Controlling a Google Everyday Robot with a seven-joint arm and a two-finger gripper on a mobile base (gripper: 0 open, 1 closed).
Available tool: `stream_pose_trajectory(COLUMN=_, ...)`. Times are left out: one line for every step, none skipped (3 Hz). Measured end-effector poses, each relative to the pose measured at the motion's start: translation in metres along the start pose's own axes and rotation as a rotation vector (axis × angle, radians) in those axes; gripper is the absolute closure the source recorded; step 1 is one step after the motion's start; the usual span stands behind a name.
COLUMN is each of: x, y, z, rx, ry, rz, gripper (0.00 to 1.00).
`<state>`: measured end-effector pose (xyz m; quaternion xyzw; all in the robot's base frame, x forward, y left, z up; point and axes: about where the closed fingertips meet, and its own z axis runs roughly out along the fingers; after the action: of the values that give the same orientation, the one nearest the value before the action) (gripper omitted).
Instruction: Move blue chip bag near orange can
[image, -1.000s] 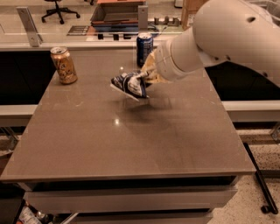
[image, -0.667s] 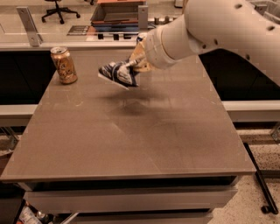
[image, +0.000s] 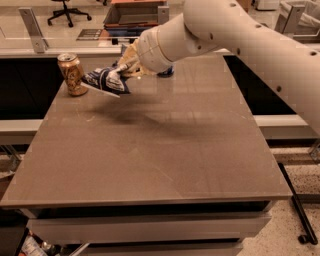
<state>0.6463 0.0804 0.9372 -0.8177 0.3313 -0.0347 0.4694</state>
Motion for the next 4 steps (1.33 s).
stream_pose_trajectory(x=-0.0006, y=-0.0004, z=0.003, rx=-0.001, ry=-0.008, rz=-0.002, gripper=0.82)
stream_pose_trajectory(x=-0.0022, y=-0.0003, z=0.0048, rx=-0.003, ry=-0.012, rz=-0.003, gripper=0.6)
stream_pose_trajectory(x=-0.0038, y=-0.0002, z=0.0065, rx=-0.005, ry=-0.015, rz=-0.005, gripper=0.36)
stream_pose_trajectory(x=-0.0053, y=0.0, z=0.0081, rx=-0.007, ry=-0.018, rz=-0.006, gripper=0.13)
